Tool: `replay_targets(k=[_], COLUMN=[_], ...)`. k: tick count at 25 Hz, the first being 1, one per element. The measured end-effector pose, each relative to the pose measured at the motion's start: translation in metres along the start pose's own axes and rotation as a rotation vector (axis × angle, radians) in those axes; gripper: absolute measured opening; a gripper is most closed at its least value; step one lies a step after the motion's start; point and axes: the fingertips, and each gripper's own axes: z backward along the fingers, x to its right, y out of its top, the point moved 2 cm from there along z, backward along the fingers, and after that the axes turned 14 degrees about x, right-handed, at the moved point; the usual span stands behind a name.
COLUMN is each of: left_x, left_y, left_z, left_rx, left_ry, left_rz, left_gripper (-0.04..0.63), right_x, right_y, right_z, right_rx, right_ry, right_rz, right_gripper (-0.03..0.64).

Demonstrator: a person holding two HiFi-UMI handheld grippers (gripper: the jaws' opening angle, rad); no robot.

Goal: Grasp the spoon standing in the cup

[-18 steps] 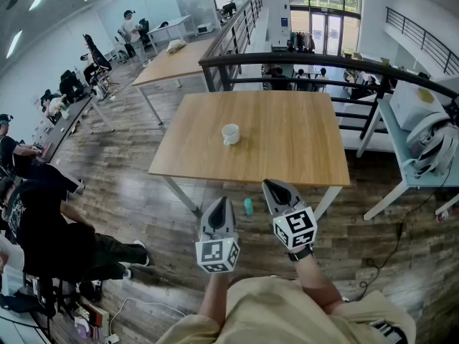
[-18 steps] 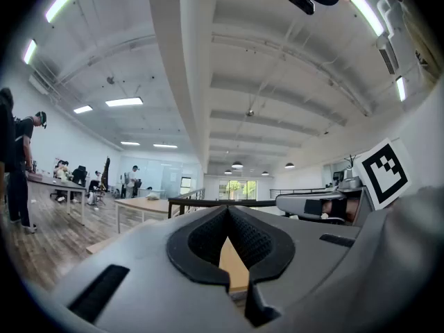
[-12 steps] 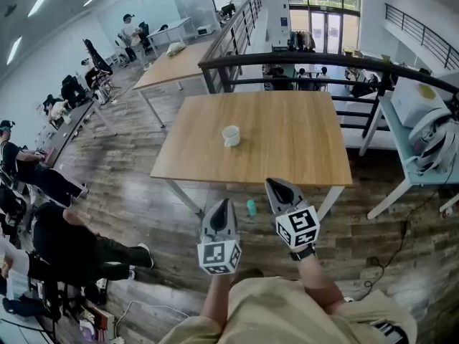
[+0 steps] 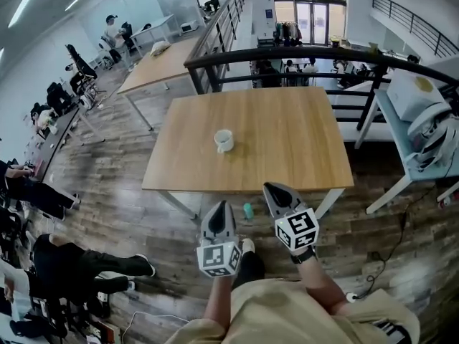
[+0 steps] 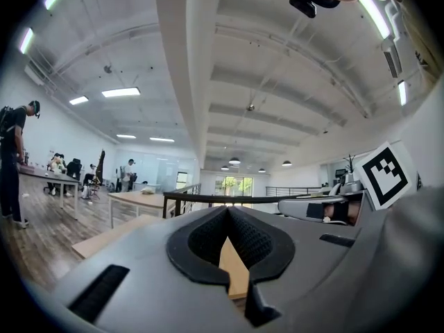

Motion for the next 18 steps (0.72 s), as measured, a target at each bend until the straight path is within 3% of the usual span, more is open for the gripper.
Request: replay_targets(k=[8,12,18], left_x=[-0.071,-0.121,-0.174], left_y=[-0.012,-0.014,-0.032], left_z=[-0.100,-0.145,-0.187], left_rx=[0.031,0.067,0.066], left_ry=[-0.060,-0.033,-0.045], left_rz=[0.031,0.041,0.063], left_gripper=[0.011,0.011,0.011], right_x=[0.021,0.021,0.027], right_y=[-0.013,-0.023,-0.052], right_z=[-0.118,-0.180,-0.248], right_rx=[-0.028,-0.034,-0.065], right_ry=[-0.016,-0.004,-0.023], right_rz=[0.042,0.093,0.088], right_gripper=[0.017,0.017,0.017])
